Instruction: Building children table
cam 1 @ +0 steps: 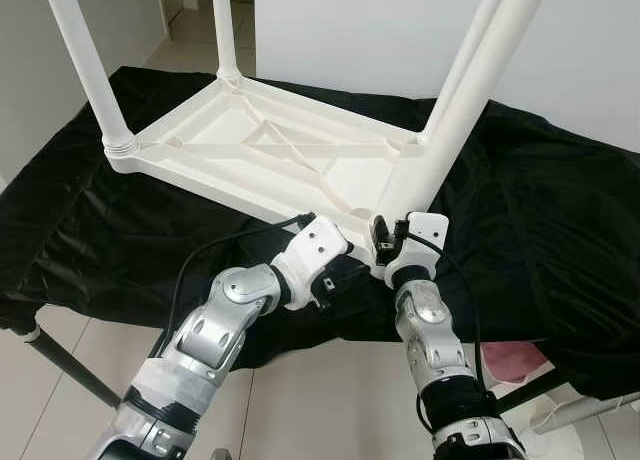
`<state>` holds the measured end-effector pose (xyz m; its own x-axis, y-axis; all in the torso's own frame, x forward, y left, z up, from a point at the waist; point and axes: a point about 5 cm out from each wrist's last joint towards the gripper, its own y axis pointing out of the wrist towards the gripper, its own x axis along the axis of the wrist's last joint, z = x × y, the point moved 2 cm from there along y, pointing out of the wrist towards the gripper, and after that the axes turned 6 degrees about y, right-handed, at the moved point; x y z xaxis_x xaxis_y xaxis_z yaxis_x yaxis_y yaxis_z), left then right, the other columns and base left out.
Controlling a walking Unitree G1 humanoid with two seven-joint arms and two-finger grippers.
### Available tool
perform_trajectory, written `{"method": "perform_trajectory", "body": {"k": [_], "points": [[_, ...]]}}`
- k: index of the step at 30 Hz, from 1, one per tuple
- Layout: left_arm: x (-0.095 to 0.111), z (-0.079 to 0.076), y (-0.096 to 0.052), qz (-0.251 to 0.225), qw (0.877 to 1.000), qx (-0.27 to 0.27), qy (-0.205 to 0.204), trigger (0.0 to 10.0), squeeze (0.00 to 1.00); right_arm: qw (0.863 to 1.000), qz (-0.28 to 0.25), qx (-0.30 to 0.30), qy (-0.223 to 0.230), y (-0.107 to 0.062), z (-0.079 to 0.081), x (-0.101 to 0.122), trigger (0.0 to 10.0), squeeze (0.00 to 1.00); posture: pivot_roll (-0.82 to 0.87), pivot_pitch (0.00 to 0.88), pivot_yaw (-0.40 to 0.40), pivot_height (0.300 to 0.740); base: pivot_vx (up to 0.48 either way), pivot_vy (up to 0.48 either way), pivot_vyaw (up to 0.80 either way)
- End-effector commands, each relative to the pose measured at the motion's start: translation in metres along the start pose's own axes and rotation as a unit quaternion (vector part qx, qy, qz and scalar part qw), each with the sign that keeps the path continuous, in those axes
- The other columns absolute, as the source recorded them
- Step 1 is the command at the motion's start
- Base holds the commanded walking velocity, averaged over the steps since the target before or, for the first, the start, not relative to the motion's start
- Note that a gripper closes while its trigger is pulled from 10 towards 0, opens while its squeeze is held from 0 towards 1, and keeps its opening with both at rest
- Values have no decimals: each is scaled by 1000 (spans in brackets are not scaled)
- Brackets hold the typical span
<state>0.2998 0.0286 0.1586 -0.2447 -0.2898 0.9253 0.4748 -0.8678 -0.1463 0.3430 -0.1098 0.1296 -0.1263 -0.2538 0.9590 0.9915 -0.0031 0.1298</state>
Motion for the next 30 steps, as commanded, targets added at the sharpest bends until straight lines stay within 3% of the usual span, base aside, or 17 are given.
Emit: {"method": "perform_trajectory", "body": {"k": [1,6,17,18,21,24,26,28,30], "points": [[-1,-1,1,4,1000,3,-1,10000,0,1000,-5,1,11,-3,2,1,10000,1000,26,0,-61,740,0,0,0],[-4,-1,-1,11,1000,-3,2,10000,0,999,-34,14,39,-12,-11,11,10000,1000,26,0,-54,740,0,0,0],[-4,-3,-2,11,1000,-5,-1,10000,0,999,-34,37,10,-24,-39,11,10000,1000,30,0,-56,740,0,0,0],[-5,-3,-4,13,1000,-3,1,10000,0,998,-33,57,4,-27,-46,12,10000,0,34,0,-57,740,0,0,0],[-5,-2,-4,14,1000,-3,1,10000,0,997,-32,68,2,-28,-47,12,10000,0,34,0,-57,740,0,0,0],[-5,-3,-7,15,1000,-4,2,10000,0,991,-10,131,-16,-26,-48,11,10000,0,40,0,-59,740,0,0,0],[-5,-3,-7,15,1000,-4,2,10000,0,991,-10,131,-16,-26,-48,11,10000,0,40,0,-59,740,0,0,0],[-5,-1,-5,14,1000,-3,3,10000,0,981,9,191,-17,-15,-48,14,10000,0,42,0,-63,740,0,0,0],[-4,-2,-5,13,1000,-2,4,10000,0,976,20,213,-26,-9,-48,14,10000,0,44,0,-65,740,0,0,0]]}}
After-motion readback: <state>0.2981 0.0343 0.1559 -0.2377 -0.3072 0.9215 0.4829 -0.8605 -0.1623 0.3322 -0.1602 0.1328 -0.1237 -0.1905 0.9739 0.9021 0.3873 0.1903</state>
